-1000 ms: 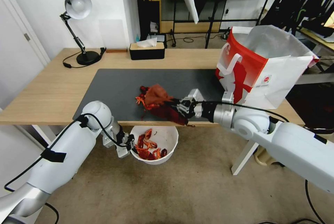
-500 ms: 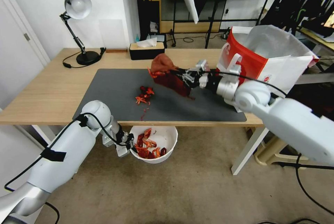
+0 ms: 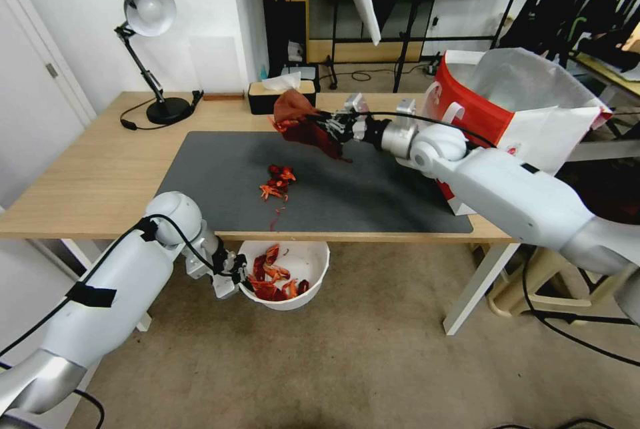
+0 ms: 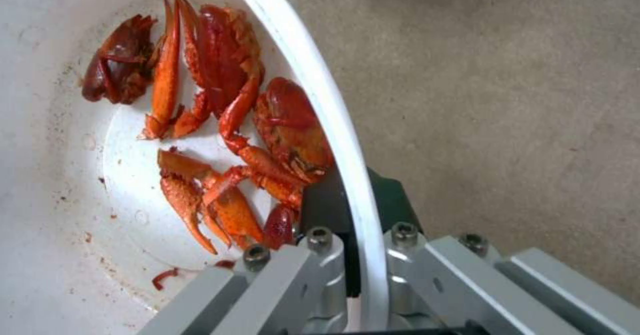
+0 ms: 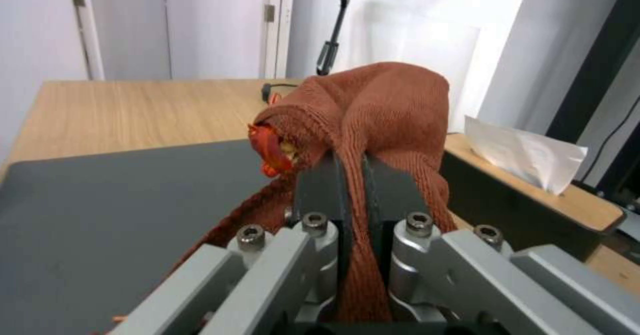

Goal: Sweep shrimp from table into container with towel, then put container into takeout bag.

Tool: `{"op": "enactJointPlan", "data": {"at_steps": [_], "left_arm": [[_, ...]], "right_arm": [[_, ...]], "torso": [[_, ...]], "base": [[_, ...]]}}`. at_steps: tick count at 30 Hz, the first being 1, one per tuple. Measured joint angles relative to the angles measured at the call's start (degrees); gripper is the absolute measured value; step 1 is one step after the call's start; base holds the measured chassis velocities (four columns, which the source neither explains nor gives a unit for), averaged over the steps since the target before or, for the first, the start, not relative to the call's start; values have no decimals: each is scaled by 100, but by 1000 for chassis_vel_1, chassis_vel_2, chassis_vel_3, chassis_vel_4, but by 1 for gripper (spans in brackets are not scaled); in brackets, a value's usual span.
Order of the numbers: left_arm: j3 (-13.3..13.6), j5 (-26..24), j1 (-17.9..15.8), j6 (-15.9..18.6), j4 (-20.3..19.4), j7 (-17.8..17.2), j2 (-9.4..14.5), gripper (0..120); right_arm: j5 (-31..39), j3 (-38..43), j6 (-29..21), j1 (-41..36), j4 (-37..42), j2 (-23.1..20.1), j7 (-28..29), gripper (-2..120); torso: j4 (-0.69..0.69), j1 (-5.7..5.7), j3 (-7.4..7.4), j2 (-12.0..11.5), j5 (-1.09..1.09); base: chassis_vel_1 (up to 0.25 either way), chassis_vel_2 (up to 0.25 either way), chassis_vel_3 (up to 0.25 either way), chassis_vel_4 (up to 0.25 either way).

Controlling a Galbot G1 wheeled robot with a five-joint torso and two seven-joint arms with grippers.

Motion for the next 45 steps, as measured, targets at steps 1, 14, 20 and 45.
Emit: {"op": "enactJointPlan", "data": {"at_steps": [1,14,20,45], "left_arm": [[1,-7,-14,0,15,0,33,0],[-57,-83,19,0,-51,0,105,0],[-112,-94,49,0,-94,0,164,0],[-242,-280,92,0,-167,-2,261,0]], "right_arm": [[-31,-20,0,27,-124,92,-2,2],[-391,-254,41,150,-1272,740,-51,2],[-463,-283,108,165,-1719,997,-184,2],[-1242,-363,115,-37,-2583,1735,-309,2]], "torso": [[0,-1,0,0,0],[-1,0,0,0,1],[-1,0,0,0,0],[-1,0,0,1,1]], "base": [[0,0,0,0],[0,0,0,0],[0,0,0,0],[0,0,0,0]]}}
